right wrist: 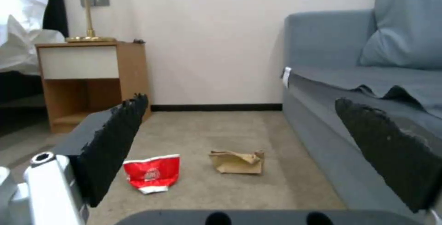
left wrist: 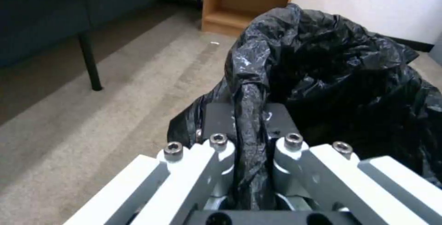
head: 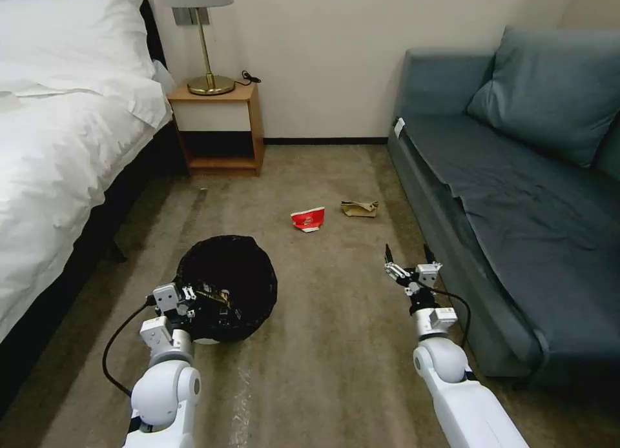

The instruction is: Pick up the trash bin, then pick up the garbage on the floor and place it into the trash bin.

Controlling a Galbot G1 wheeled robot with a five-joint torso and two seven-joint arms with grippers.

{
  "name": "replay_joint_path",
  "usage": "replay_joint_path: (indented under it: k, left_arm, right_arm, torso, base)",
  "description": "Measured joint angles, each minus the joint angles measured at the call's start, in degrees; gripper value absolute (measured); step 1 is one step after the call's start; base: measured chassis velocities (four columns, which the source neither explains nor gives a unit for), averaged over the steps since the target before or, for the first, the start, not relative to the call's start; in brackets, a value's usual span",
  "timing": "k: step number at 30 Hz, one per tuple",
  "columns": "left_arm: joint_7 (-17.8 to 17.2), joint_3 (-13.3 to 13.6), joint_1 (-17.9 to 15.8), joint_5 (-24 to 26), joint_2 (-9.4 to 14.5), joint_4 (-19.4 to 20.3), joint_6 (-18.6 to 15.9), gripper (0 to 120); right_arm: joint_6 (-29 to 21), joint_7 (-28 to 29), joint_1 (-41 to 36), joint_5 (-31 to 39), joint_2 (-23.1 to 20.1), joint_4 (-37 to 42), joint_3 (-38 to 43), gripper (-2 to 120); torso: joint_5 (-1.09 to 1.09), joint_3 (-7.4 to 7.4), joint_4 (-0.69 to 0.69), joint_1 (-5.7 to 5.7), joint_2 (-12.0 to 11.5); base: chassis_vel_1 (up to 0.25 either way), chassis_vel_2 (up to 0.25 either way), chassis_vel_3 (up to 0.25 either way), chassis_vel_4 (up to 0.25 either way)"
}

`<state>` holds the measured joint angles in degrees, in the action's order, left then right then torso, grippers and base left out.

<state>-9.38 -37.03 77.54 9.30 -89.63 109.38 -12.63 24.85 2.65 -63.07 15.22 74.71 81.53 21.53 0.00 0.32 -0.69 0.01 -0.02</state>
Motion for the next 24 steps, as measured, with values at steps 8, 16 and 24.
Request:
replay_joint_path:
  k: [8,16,24]
  left_arm:
    - [0.0,0.5,-0.5,-0.5,-0.5,-0.1,0.0,5]
    - [0.0,0.1,-0.5,-0.3,-0.5,-0.3,0.1,5]
    - [0.0,0.1,-0.5,-0.3,-0.5,-0.3,0.2,5]
  right_arm:
    - [0.9,-1.7,0.0,-1.5,0.3,-1.3,-0.2,100]
    - [0.8,-2.4,0.0,-1.7,0.6,-1.7,0.0,100]
    - [0.8,-2.8,-0.3,-1.8,0.7,-1.9,0.3,100]
  torso:
    - [0.0,0.0,0.0,0.0,0.0]
    - [-0.01,0.0,0.0,0.0,0.0]
    - [-0.01,0.0,0.0,0.0,0.0]
  base:
    - [0.0,0.0,0.0,0.0]
    - [0.0,0.0,0.0,0.0]
    - [0.0,0.0,0.0,0.0]
